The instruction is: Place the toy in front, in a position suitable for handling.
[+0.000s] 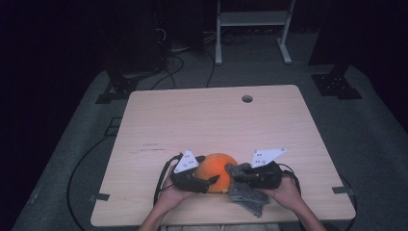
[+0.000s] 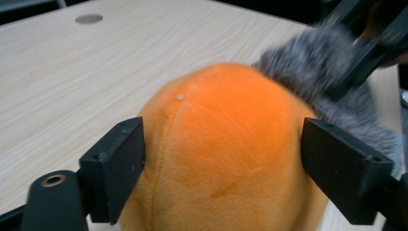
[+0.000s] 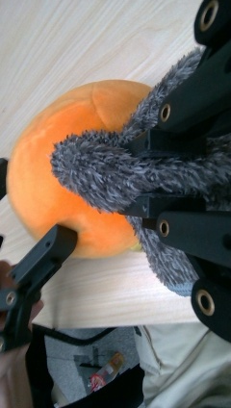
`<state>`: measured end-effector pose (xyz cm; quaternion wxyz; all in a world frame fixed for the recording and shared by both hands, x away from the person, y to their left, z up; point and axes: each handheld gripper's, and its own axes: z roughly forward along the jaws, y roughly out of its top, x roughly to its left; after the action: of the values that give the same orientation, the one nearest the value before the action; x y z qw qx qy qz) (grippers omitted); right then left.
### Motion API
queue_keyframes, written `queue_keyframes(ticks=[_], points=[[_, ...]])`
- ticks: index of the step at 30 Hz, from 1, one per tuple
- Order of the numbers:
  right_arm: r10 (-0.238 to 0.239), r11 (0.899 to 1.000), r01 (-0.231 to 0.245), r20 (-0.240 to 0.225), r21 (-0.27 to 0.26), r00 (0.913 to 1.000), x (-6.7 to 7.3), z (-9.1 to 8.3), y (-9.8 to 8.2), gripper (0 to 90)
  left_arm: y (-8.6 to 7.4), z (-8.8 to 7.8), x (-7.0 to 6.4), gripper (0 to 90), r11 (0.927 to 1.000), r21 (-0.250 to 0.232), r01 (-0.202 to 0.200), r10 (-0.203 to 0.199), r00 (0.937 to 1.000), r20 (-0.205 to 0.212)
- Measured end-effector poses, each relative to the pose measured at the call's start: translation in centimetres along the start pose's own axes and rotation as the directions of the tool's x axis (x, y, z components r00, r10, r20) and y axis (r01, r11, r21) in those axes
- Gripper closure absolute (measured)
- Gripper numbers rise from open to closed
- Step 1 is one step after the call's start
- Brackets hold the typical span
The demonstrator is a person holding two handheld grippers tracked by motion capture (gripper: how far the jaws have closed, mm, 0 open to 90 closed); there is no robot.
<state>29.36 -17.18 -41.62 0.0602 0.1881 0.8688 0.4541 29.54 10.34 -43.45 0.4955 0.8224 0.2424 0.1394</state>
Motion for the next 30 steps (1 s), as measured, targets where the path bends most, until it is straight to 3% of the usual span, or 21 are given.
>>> queue_keyframes(ticks=[3,4,7,10,15,18,22,25,27,30], points=[[0.015,0.998,-0.014,0.023,-0.056,0.9996,-0.1,-0.4,0.7,76.2,-0.5,-0.1,0.0,27.1,0.9997,0.006,-0.024,0.024,0.9997,0.009],[0.017,0.999,-0.015,0.044,-0.052,0.9989,-0.2,-0.2,0.7,76.2,-0.7,-0.3,0.1,27.8,0.9998,0.006,-0.021,0.020,0.9997,0.015],[0.035,0.999,-0.035,0.044,-0.007,0.9984,-0.8,0.6,-0.1,76.4,-0.9,-0.5,0.3,28.7,0.9994,0.013,-0.031,0.030,0.9990,0.034],[0.036,0.999,-0.038,0.073,0.026,0.9967,-0.9,0.2,-0.8,76.6,-0.9,-0.5,0.2,28.8,0.9993,0.011,-0.035,0.035,0.9987,0.037],[0.045,0.998,-0.042,0.054,-0.049,0.9975,-0.8,-0.1,0.2,76.6,-0.7,-0.2,0.0,29.2,0.9995,0.012,-0.030,0.030,0.9988,0.038],[0.054,0.998,-0.051,0.058,-0.043,0.9969,-1.1,0.3,-0.1,76.5,-0.9,-0.4,0.0,30.0,0.9991,0.016,-0.039,0.039,0.9985,0.039],[0.077,0.997,-0.077,0.068,0.006,0.9947,-1.6,0.2,-1.4,76.5,-0.7,-0.4,-0.4,29.9,0.9979,0.014,-0.063,0.063,0.9973,0.038],[0.084,0.995,-0.080,0.055,-0.061,0.9950,-1.3,-0.4,-0.6,76.5,-0.5,-0.5,-0.4,28.7,0.9976,0.013,-0.067,0.067,0.9968,0.045],[0.068,0.995,-0.064,0.048,-0.080,0.9966,-0.9,-0.2,0.0,76.5,-0.3,-0.7,0.1,22.2,0.9992,0.005,-0.038,0.038,0.9980,0.050],[0.043,0.998,-0.041,0.035,-0.052,0.9985,-0.6,0.6,-0.4,76.5,-0.2,-0.7,1.3,11.0,0.9982,0.006,0.059,-0.060,0.9967,0.054]])
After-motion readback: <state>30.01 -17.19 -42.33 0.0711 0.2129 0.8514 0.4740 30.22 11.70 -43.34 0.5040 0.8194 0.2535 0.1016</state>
